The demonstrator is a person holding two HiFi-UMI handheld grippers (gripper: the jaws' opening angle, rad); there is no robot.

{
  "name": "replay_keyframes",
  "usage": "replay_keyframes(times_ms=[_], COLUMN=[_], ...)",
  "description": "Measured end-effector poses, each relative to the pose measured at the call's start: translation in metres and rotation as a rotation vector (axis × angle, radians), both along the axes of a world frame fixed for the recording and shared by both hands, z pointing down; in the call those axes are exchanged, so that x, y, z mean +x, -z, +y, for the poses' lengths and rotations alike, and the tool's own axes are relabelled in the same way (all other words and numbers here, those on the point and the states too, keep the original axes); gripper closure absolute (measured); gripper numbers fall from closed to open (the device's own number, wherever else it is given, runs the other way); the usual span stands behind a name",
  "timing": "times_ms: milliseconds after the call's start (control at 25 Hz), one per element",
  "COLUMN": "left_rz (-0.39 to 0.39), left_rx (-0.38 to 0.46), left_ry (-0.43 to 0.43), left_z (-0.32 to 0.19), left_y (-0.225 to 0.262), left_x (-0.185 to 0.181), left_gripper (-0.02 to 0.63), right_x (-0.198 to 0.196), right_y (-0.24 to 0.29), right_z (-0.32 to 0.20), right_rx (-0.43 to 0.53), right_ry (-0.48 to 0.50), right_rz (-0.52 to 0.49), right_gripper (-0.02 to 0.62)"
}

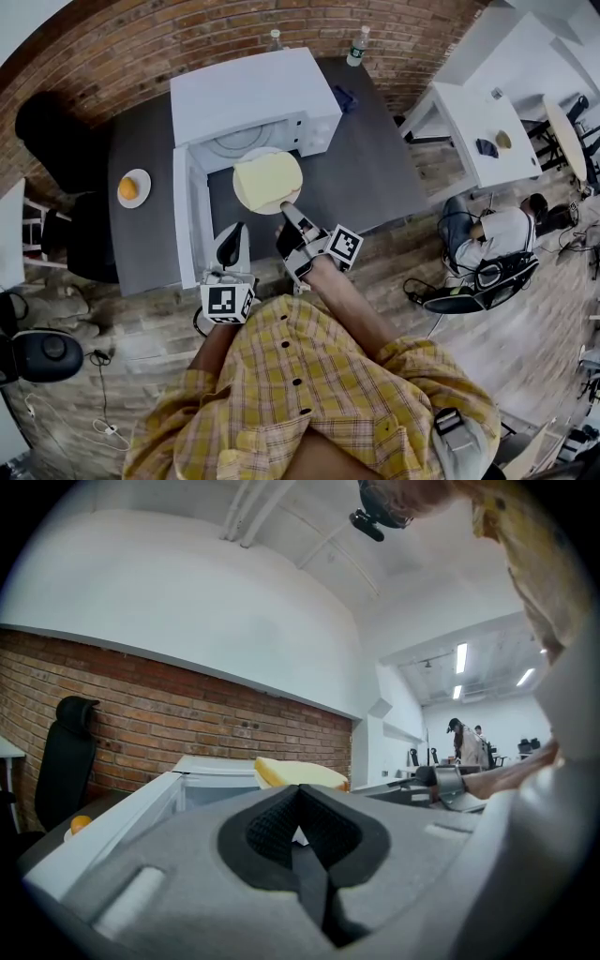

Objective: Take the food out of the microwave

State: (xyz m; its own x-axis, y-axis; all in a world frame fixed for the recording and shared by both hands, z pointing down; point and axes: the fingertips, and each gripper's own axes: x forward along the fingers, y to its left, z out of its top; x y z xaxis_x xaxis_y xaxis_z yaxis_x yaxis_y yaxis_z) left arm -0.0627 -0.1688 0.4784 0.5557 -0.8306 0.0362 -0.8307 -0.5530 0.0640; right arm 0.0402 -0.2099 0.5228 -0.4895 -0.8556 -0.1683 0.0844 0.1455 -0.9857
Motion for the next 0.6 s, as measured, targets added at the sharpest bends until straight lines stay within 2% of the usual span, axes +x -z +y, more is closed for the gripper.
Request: replay_keyframes(times_ms=[400,600], left_rz=[-0.004,-0.003], left_rx=[0.0,0.004], left_ry=[0.007,0.017], left_z=[-0.009,0.002], left_y=[0.0,0.0], left_x=[-0.003,-0.001], left_gripper=[0.607,0.607], right_x=[-0.001,-0.001], right_y=[-0.002,-0.001], right_z=[-0.003,0.008], right_rx=[-0.013,-0.006], right_ry=[-0.002,0.012], right_rz=[0.006,-0.003], right_gripper=[0.584,0.584])
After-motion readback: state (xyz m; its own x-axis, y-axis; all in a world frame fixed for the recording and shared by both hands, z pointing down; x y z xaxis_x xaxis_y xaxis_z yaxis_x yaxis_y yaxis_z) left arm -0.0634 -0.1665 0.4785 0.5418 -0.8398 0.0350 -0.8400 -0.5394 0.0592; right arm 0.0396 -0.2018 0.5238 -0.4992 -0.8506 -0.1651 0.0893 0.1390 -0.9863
